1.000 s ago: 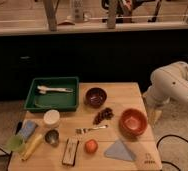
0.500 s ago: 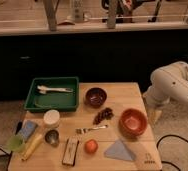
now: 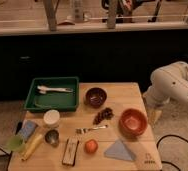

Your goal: Wipe purple bowl with towel

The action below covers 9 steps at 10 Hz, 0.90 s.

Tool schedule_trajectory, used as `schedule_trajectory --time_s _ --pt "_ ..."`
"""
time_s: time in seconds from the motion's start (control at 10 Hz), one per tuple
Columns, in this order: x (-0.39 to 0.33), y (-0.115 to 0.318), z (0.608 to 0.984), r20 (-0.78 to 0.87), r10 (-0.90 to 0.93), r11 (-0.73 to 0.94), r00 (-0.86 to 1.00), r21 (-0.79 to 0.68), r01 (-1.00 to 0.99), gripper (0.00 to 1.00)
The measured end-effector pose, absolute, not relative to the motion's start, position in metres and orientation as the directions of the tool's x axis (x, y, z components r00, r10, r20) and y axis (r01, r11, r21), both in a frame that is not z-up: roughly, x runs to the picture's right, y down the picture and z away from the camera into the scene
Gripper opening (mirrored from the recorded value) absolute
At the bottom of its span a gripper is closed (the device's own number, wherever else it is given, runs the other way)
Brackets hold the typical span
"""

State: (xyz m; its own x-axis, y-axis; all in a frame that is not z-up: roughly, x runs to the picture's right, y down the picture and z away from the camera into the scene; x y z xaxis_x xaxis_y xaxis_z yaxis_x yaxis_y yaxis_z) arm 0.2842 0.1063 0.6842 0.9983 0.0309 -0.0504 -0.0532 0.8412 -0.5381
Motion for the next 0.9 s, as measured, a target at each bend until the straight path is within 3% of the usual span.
schedule_trajectory --time_s 0.9 --pt "0.264 0.156 0.672 -0.034 -0.017 0.83 0.999 -0.558 -0.005 0.8"
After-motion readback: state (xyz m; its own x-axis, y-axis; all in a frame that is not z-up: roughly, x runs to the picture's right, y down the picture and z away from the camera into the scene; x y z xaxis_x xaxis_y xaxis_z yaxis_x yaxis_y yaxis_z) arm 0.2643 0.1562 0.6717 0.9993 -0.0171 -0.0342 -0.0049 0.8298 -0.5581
